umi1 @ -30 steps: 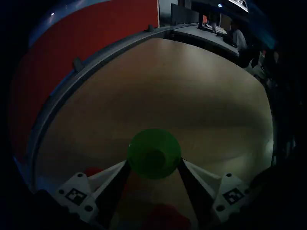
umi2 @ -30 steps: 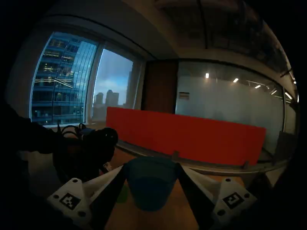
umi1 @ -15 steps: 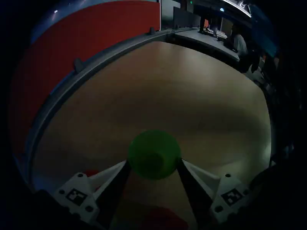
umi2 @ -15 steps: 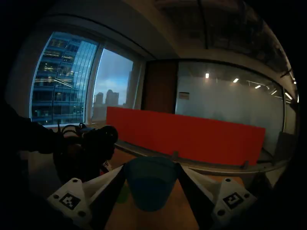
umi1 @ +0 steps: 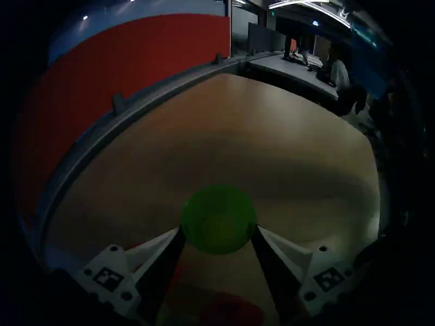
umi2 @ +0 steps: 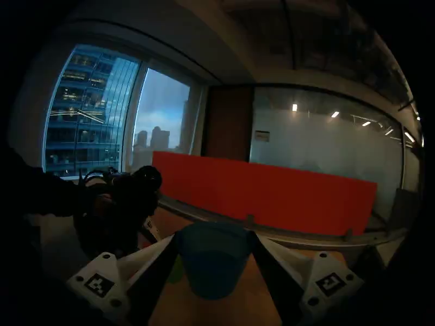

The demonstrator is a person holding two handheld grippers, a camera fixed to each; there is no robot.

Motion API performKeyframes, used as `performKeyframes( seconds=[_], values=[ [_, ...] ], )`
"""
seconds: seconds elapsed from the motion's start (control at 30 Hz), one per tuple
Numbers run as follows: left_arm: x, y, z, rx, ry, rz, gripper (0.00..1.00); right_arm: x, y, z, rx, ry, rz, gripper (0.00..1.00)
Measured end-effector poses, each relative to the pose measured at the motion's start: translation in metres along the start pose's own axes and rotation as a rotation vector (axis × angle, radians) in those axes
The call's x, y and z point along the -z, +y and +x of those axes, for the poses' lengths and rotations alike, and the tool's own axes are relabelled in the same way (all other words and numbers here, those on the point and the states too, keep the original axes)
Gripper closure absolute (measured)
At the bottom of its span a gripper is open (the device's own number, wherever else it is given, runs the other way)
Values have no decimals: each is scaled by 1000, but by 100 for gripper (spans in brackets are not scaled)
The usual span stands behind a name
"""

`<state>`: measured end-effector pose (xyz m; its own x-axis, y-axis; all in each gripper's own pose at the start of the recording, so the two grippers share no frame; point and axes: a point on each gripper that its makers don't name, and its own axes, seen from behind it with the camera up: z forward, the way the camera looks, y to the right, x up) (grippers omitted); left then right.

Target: Pour water

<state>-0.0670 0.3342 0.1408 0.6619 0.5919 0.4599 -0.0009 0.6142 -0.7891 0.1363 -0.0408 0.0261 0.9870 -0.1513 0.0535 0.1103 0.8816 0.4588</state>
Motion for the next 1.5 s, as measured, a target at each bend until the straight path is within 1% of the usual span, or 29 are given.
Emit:
performKeyframes(
  seconds=[0.13,0.27,0.47,0.57,0.77,0.97,1.17,1.5],
  values=[
    [13,-2,10,-1,58,6,16,0,-1,0,1,0,2,6],
    [27,-2,22,-3,134,7,16,-1,-1,2,0,0,1,6],
    [49,-8,41,17,246,27,16,0,1,3,-5,2,-1,7],
    [61,-10,51,21,310,33,16,0,1,4,-5,3,-3,6],
    [83,-17,67,25,417,40,16,-1,0,5,-6,4,-3,7],
    [102,-22,77,27,497,46,16,-2,-2,8,-4,6,-1,6],
    [122,-21,87,22,579,41,16,-3,-4,9,-2,8,2,6],
    [144,-25,89,30,648,36,17,-2,-9,13,-1,13,7,7]
  ],
)
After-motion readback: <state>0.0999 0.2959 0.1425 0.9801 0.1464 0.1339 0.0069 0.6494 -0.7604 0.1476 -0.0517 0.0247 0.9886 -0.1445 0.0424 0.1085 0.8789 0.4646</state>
